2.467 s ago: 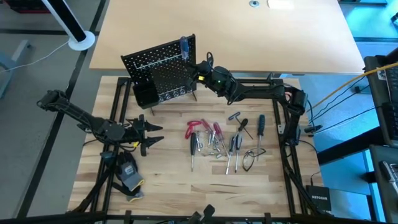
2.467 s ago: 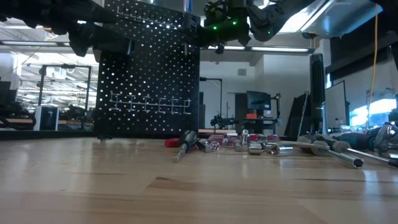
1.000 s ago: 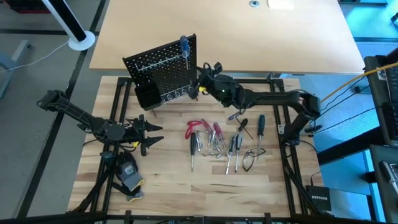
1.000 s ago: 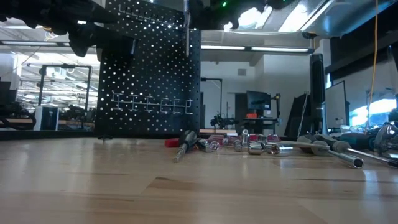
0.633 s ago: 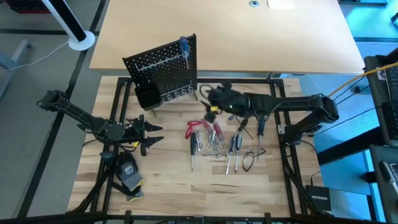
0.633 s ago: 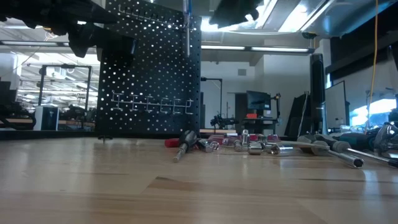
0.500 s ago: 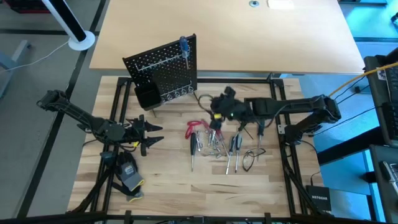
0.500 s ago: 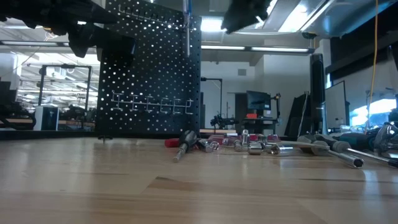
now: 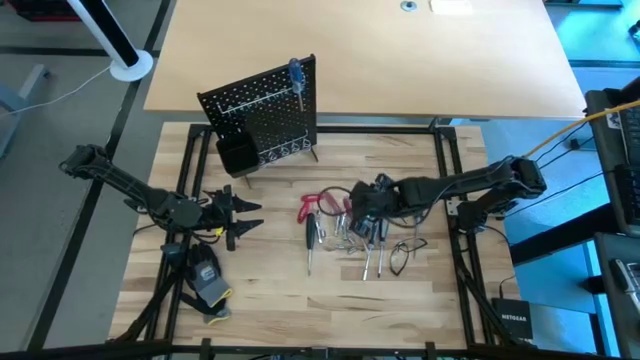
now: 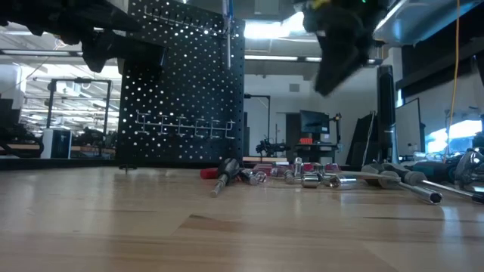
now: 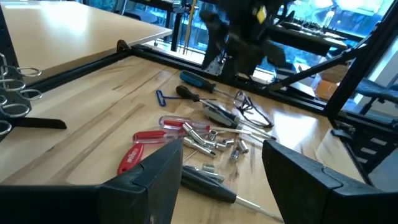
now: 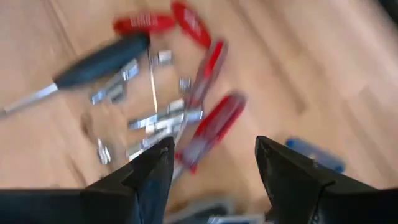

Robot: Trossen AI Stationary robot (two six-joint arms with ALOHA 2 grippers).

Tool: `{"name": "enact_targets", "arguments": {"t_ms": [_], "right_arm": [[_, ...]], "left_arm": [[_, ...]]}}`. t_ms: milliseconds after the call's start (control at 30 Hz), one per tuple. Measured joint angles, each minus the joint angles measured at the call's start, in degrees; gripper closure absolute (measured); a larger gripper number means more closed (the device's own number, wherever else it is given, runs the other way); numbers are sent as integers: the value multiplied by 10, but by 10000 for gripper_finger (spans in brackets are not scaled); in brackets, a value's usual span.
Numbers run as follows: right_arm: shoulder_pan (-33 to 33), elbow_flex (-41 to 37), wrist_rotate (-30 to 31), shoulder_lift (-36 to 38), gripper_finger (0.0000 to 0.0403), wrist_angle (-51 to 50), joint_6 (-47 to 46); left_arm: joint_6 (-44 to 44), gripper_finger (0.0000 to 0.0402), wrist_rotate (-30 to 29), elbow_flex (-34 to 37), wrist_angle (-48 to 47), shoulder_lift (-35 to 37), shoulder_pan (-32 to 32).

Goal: Hang tools onto peg board
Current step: Hang the red screwdriver onto the peg board

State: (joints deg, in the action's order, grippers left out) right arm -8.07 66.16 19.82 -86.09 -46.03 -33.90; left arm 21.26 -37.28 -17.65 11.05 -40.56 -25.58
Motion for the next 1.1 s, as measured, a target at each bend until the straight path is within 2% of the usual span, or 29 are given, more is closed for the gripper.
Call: {"name": "enact_targets", "arguments": {"t_ms": [267, 533, 1100], "right_arm": [[-3, -85, -64, -1, 175, 63, -107], [-3, -123, -133, -24, 175, 141, -130], [-2, -125, -150, -116, 177, 147, -139]], "left_arm": [[-4, 192, 0, 0, 2, 0, 0], [-6, 192, 0, 0, 3, 0, 0], [-6, 192, 0, 0, 1, 0, 0]]}}
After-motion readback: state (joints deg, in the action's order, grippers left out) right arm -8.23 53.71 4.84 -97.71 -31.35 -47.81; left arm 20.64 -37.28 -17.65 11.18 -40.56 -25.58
